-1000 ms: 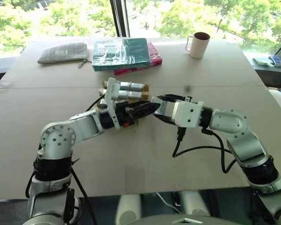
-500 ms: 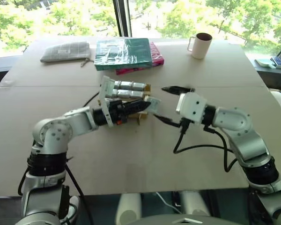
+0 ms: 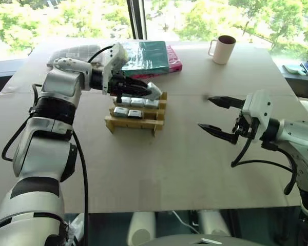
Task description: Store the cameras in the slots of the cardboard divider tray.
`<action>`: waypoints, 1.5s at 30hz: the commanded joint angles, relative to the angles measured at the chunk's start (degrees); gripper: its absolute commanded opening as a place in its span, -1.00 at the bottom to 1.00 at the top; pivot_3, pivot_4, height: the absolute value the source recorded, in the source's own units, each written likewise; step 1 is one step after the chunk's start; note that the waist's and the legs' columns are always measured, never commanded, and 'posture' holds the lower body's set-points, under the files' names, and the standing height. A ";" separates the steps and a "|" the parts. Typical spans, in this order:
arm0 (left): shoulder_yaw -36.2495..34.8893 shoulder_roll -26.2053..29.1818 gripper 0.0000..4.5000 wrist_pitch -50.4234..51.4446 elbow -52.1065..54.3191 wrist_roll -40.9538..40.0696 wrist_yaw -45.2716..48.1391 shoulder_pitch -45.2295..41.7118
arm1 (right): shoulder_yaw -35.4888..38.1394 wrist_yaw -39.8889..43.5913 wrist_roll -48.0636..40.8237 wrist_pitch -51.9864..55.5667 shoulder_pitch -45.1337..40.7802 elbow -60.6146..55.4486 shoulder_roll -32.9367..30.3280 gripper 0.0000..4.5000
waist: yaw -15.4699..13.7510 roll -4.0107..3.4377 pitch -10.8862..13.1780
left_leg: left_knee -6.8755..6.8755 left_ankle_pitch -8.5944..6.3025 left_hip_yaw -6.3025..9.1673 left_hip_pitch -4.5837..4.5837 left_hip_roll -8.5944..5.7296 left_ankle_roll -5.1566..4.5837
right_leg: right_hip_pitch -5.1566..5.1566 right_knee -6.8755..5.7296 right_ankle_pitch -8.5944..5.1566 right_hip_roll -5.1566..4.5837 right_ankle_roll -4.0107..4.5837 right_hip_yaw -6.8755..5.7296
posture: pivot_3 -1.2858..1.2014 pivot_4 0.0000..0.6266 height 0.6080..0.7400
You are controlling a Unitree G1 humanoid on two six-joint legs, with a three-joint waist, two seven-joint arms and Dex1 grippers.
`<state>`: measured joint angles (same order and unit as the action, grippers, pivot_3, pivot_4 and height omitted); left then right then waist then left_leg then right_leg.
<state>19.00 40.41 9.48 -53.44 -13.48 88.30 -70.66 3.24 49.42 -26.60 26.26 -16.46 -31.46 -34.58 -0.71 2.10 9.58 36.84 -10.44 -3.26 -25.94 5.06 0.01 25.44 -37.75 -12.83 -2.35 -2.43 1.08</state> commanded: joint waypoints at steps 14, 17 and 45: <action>1.58 -4.55 -0.68 -19.65 -16.12 12.73 4.20 -4.72 | -1.95 -5.61 1.30 -3.08 6.29 -6.52 0.84 0.70 | 0.00 0.02 0.00 | 0.32 0.00 0.10 -0.06 0.00 -0.01 | -0.01 -0.21 -0.01 0.00 -0.03 -0.01 | 0.03 -0.52 1.00; 1.00 -4.81 -0.68 -20.47 -16.89 13.33 4.20 -5.30 | -1.92 -6.08 0.97 -2.56 6.15 -7.16 0.69 0.70 | 0.00 0.02 0.00 | 0.35 0.00 0.18 0.03 0.00 -0.01 | -0.12 -0.22 -0.01 0.02 -0.03 -0.06 | 0.03 -0.52 1.00; -15.89 -1.02 0.68 6.59 -8.83 -2.60 3.19 -9.69 | -1.42 -7.43 -0.44 -0.12 6.08 -7.94 -0.50 0.71 | 0.23 0.03 0.01 | 0.45 0.00 0.52 -0.05 0.02 -0.01 | -0.25 -0.22 0.09 0.17 -0.30 -0.19 | 0.03 -0.52 1.00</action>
<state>7.05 37.91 11.01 -65.24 -12.78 92.12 -79.78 0.01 42.13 -26.16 26.47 -10.87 -37.45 -34.39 -0.48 2.13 9.59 37.29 -10.44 -2.76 -25.99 5.08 -0.01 25.19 -37.96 -12.74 -2.18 -2.73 0.90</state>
